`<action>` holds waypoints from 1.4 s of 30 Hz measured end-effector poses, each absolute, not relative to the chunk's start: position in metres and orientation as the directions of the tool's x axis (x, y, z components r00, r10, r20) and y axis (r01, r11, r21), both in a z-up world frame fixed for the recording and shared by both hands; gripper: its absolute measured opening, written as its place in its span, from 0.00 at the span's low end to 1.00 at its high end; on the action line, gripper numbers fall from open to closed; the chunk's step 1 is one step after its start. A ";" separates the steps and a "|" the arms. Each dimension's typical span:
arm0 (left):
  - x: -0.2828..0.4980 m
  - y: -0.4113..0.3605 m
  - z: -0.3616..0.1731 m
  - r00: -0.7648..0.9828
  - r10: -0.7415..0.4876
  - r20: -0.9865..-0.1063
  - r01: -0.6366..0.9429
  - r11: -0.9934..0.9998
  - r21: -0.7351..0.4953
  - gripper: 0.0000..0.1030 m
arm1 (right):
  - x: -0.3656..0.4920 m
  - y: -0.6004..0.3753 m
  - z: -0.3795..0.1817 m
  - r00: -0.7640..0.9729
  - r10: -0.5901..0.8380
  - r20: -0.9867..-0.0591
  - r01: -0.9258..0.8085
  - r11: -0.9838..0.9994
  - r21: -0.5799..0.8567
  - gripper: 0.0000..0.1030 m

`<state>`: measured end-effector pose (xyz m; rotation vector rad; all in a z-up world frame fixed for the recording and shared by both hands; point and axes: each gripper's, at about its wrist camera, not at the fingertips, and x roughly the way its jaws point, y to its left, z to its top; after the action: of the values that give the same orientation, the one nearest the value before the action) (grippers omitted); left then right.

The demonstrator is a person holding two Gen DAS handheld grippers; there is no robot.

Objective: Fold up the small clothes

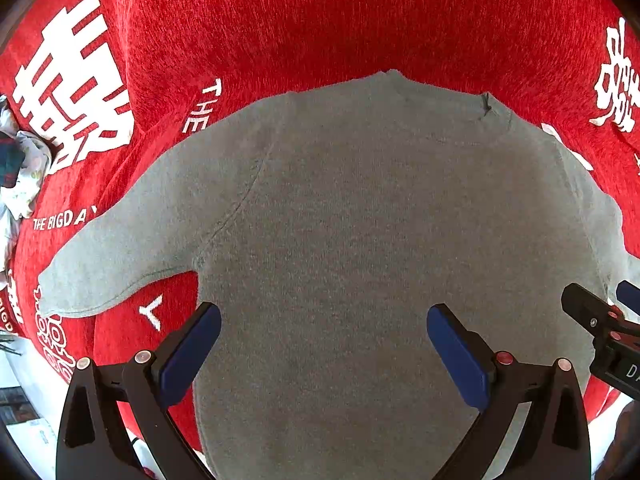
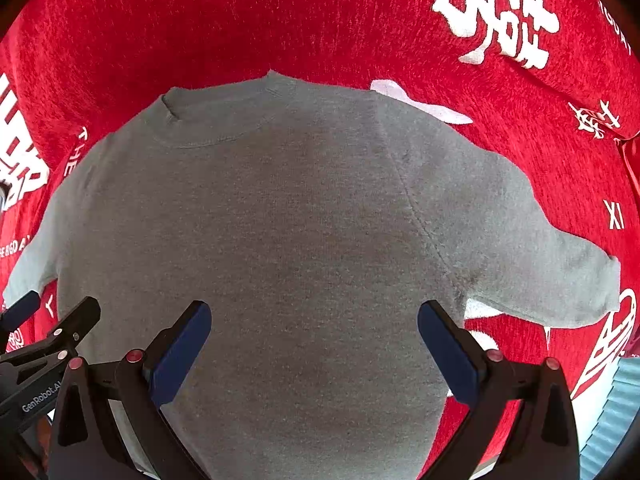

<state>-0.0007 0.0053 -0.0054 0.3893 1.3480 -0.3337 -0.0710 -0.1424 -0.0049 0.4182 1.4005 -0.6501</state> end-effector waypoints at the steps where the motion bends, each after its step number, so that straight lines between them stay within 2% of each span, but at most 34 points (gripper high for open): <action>1: 0.000 0.005 -0.005 0.192 -0.009 -0.981 0.450 0.890 0.079 1.00 | -0.071 -0.143 -0.005 0.041 -0.171 -0.984 0.641 0.760 -0.105 1.00; 42: -0.005 0.004 -0.006 0.171 -0.001 -0.985 0.458 0.886 0.079 1.00 | -0.072 -0.144 -0.005 0.031 -0.180 -0.983 0.626 0.771 -0.122 1.00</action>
<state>-0.0054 0.0042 -0.0062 0.4006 1.3693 -0.3378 -0.0722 -0.1437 -0.0049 0.3923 1.4124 -0.6456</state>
